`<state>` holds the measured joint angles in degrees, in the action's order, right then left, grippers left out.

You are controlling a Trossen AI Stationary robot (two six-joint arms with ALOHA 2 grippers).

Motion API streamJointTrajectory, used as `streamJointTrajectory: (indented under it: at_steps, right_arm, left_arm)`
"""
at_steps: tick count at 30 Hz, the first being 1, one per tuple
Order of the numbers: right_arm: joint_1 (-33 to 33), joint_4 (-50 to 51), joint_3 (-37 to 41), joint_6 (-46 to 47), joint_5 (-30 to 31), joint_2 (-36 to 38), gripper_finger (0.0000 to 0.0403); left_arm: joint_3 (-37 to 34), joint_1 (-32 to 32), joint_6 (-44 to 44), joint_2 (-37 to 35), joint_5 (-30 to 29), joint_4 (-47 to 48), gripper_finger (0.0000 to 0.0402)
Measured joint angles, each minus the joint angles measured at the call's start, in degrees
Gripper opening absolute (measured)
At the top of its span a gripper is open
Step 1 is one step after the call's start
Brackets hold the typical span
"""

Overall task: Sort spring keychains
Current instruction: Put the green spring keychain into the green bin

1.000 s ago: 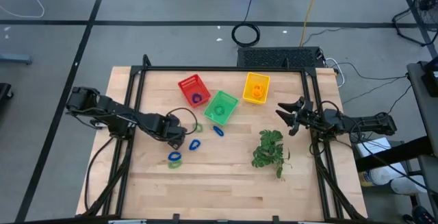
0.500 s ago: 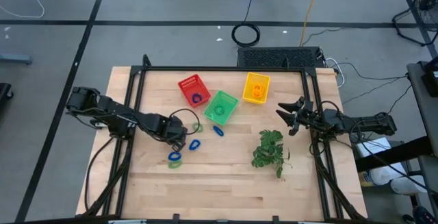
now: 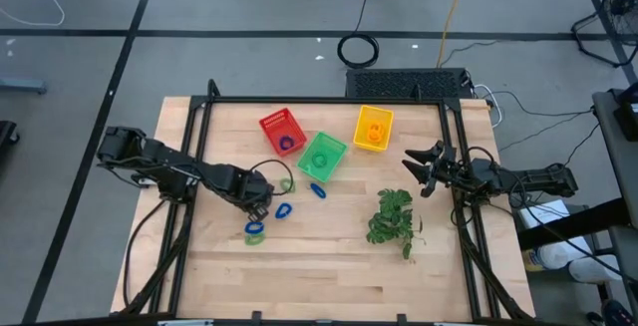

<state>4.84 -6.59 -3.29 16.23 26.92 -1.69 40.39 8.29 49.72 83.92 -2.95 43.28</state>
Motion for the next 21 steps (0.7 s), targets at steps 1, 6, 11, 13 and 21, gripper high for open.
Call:
streamJointTrajectory:
  at_steps: [1,6,11,13,21]
  right_arm:
    - [0.0,0.0,0.0,0.0,0.0,0.0,0.0167]
    - [0.0,0.0,0.0,0.0,0.0,0.0,0.0171]
    - [0.0,0.0,0.0,0.0,0.0,0.0,0.0173]
    - [0.0,0.0,0.0,0.0,0.0,0.0,0.0173]
    - [0.0,0.0,0.0,0.0,0.0,0.0,0.0174]
  left_arm:
    - [0.7,0.1,-0.5,0.0,0.4,1.1,0.0005]
    - [4.9,0.7,-3.0,-0.2,0.7,7.3,0.0005]
    - [10.7,1.8,-6.5,-0.3,0.1,12.8,0.0005]
    - [13.4,2.5,-7.8,-0.3,-0.3,14.5,0.0005]
    - [25.3,4.3,-10.7,1.1,-1.5,24.0,0.0005]
